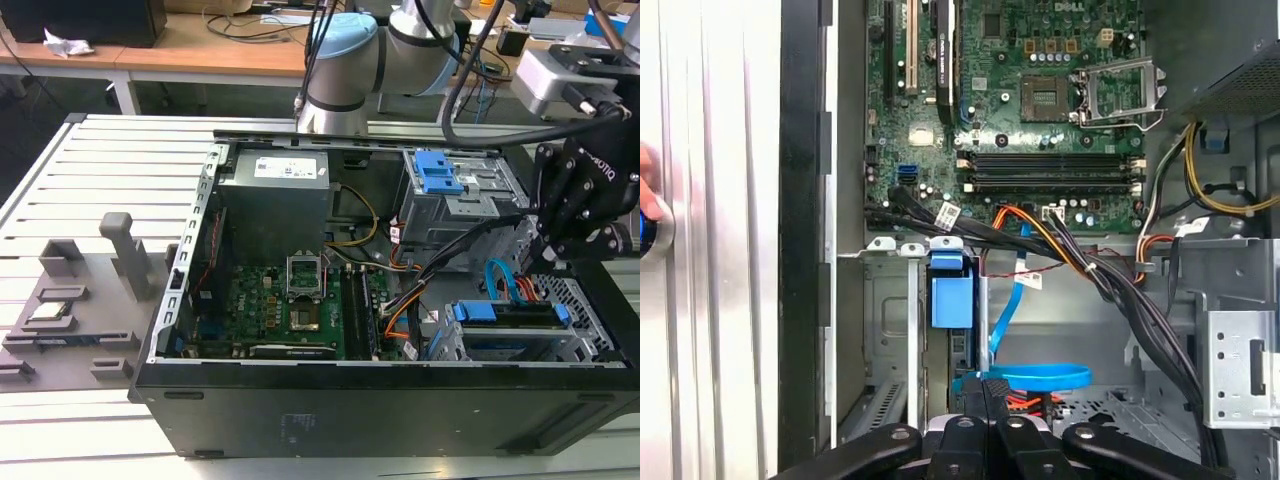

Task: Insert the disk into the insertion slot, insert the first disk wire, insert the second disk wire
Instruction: 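Insert the second disk wire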

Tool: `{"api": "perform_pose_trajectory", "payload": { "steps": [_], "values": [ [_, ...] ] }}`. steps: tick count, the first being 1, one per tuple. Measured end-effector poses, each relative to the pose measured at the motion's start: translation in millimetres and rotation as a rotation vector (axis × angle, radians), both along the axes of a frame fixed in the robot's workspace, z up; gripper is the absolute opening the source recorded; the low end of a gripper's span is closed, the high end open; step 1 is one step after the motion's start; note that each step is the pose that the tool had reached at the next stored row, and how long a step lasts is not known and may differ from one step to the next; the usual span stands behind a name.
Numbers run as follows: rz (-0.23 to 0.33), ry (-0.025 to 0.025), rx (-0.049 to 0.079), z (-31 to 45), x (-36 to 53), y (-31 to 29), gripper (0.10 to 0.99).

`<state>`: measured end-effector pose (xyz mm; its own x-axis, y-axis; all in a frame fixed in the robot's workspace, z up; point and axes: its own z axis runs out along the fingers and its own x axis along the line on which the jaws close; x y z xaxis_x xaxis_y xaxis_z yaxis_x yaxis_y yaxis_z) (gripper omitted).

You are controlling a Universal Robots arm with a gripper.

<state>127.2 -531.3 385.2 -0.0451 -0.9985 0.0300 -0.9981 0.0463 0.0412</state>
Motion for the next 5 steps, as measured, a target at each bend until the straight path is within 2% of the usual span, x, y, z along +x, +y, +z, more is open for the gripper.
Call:
{"api": "perform_pose_trajectory", "payload": {
  "steps": [5],
  "values": [
    [0.0,-0.0001,0.0,0.3,0.0,0.0,0.106]
  ]
}}
